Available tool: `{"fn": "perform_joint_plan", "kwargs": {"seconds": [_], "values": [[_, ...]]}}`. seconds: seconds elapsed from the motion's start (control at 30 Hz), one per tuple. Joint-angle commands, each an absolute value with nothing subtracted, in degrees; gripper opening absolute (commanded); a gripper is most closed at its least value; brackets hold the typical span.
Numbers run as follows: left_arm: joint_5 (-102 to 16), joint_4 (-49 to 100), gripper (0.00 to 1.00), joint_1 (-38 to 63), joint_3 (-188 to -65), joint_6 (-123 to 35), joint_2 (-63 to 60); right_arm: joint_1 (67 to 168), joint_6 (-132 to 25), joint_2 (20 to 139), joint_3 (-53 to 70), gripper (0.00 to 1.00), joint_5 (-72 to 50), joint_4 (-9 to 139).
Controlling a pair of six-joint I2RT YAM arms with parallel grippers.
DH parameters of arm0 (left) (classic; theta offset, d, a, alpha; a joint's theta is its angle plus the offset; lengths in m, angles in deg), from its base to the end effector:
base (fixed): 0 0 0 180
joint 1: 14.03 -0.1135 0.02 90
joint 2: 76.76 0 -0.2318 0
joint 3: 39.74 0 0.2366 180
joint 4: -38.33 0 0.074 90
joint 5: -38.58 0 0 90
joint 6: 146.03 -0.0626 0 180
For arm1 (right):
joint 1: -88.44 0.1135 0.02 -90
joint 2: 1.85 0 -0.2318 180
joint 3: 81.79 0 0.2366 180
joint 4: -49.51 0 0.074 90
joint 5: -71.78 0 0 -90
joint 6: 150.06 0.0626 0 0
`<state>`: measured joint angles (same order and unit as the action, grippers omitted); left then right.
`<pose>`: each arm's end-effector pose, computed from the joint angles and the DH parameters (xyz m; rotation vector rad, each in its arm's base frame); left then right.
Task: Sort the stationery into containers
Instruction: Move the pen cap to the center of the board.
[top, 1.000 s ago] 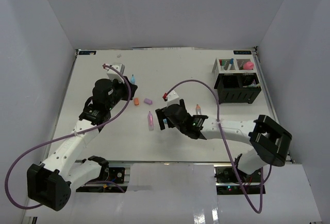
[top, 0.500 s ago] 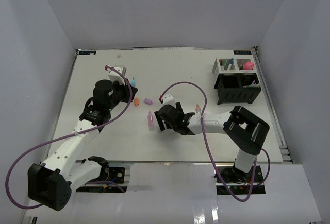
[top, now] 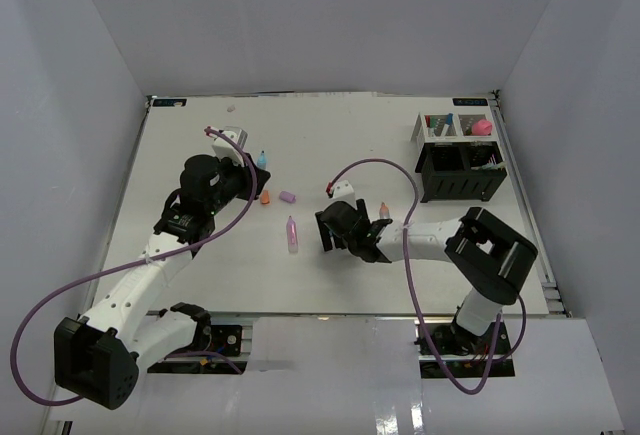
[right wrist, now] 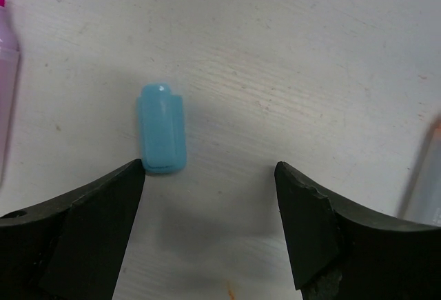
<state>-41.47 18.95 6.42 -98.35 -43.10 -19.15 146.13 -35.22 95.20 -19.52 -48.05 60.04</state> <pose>0.2409 -0.1014 0.2706 0.2465 1.9099 -0.5585 0.2043 0.2648 0.1174 -0.3958 2.2048 0.1579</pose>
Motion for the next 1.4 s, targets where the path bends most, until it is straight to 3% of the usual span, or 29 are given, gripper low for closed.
{"fn": "perform_joint_plan", "kwargs": {"seconds": [0.0,0.47,1.37], "values": [[-39.9,20.2,0.11,6.2,-97.8,-43.5,-20.1,144.3,-35.4,92.7,-21.7,0.81,-50.7,61.9],[-39.3,20.2,0.11,6.2,-97.8,-43.6,-19.5,140.7,-36.1,92.1,-22.2,0.79,-50.5,61.0],[-39.0,20.1,0.11,6.2,-97.8,-43.8,-19.0,138.3,-40.1,98.3,-11.8,0.77,-48.5,60.4]]}}
